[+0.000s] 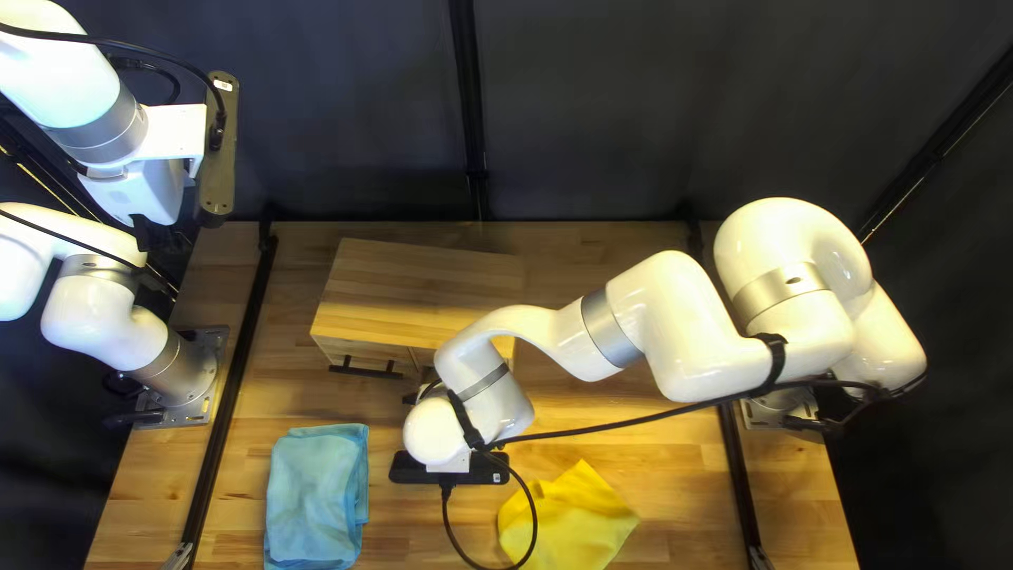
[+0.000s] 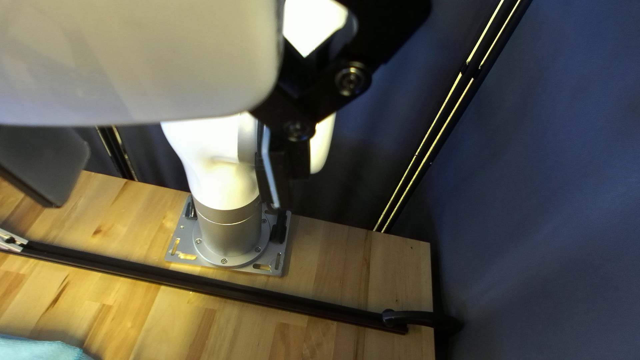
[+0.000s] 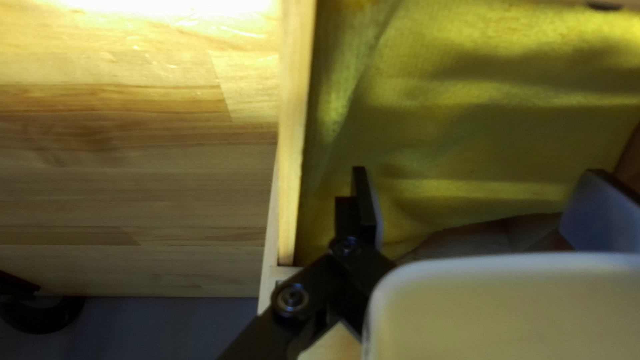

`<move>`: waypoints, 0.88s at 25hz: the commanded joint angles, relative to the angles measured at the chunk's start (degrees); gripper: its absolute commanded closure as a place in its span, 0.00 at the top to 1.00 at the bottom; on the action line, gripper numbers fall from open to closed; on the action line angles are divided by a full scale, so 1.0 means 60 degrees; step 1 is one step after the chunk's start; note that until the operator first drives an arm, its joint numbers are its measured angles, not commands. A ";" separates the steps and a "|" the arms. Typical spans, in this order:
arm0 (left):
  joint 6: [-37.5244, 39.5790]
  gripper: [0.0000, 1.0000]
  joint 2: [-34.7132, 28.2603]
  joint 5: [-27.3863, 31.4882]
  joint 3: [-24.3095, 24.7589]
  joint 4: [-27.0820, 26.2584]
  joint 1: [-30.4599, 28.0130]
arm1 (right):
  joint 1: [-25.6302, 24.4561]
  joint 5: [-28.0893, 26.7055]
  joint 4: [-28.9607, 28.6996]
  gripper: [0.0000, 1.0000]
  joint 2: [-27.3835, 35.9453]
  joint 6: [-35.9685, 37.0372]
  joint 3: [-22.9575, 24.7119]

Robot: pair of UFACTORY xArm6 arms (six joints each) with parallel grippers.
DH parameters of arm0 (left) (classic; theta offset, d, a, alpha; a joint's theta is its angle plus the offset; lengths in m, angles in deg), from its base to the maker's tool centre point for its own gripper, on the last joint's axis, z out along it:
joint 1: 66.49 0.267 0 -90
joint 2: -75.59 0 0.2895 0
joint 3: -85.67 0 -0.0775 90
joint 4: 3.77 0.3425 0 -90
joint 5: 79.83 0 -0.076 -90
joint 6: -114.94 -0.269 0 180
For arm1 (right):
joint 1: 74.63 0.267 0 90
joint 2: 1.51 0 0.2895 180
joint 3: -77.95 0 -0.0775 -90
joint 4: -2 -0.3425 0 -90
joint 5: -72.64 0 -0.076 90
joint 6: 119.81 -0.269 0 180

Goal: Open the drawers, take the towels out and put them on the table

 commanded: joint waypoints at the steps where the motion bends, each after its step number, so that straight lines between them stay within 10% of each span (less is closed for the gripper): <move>1: 0.0000 1.00 0.0000 0.0000 0.0000 0.0000 0.0000 | -0.0034 0.0033 0.0010 1.00 -0.0086 0.0089 -0.0063; 22: 0.0000 1.00 0.0000 0.0000 0.0000 0.0000 0.0000 | -0.0136 0.0234 0.0218 1.00 -0.0271 0.0272 -0.0171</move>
